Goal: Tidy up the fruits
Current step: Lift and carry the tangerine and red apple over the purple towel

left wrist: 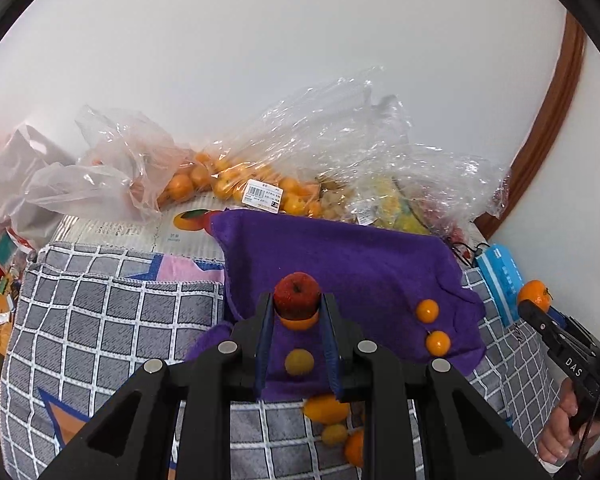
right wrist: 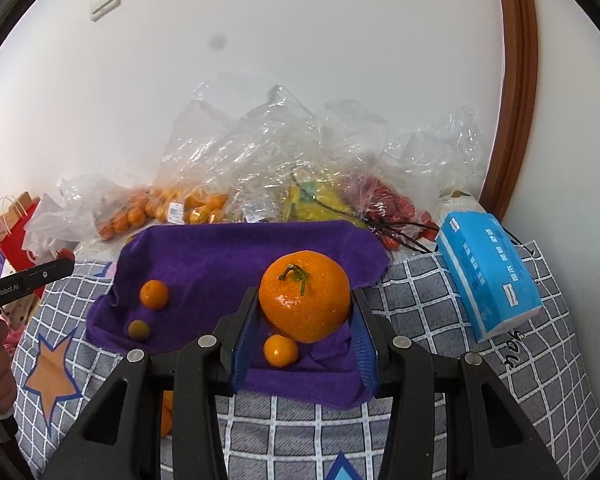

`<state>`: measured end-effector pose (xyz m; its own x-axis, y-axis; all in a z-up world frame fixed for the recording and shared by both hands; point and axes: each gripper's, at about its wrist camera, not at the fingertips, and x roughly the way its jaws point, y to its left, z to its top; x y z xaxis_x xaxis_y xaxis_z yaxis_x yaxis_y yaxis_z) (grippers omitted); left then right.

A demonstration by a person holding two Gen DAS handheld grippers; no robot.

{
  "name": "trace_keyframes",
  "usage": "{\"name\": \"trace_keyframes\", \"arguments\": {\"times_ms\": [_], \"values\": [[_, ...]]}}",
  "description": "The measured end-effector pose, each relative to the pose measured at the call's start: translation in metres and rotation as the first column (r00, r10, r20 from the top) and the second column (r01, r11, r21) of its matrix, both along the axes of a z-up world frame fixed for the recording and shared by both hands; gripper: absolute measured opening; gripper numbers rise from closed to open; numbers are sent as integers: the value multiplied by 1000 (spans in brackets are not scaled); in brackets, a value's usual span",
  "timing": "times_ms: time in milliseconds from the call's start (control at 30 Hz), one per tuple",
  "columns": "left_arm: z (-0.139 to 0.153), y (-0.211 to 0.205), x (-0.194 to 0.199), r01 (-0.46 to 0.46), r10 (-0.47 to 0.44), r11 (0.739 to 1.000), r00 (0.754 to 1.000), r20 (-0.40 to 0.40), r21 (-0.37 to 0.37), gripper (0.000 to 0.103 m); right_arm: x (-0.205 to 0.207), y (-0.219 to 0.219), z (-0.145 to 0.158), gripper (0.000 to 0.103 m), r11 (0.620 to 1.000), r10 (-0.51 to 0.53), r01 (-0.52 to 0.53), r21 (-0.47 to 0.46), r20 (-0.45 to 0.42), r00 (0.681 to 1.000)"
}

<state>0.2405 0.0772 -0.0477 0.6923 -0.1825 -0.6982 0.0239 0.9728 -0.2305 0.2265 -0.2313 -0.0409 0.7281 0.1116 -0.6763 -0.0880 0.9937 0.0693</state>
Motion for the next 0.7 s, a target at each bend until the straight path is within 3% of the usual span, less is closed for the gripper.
{"name": "trace_keyframes", "arguments": {"times_ms": [400, 700], "values": [[-17, 13, 46, -8, 6, 1000, 999, -50, -22, 22, 48, -10, -25, 44, 1000, -18, 19, 18, -28, 999], [-39, 4, 80, 11, -11, 1000, 995, -99, 2, 22, 89, 0, -48, 44, 1000, 14, -14, -7, -72, 997]]}}
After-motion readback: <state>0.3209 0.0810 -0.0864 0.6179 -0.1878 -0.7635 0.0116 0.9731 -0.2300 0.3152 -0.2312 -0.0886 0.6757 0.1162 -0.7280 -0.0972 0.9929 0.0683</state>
